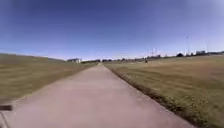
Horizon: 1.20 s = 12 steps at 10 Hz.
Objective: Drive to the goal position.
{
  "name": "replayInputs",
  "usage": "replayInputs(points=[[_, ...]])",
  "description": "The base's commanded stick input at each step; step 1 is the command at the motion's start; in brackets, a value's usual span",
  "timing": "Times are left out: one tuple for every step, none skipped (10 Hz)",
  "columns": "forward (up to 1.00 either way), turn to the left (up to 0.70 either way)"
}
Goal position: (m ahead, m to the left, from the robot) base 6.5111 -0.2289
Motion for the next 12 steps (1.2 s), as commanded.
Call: replayInputs(points=[[1.00, 0.00], [1.00, 0.00], [1.00, 0.00], [1.00, 0.00], [1.00, 0.00], [1.00, 0.00], [1.00, 0.00], [1.00, 0.00], [1.00, 0.00], [1.00, 0.00], [1.00, 0.00], [1.00, 0.00]])
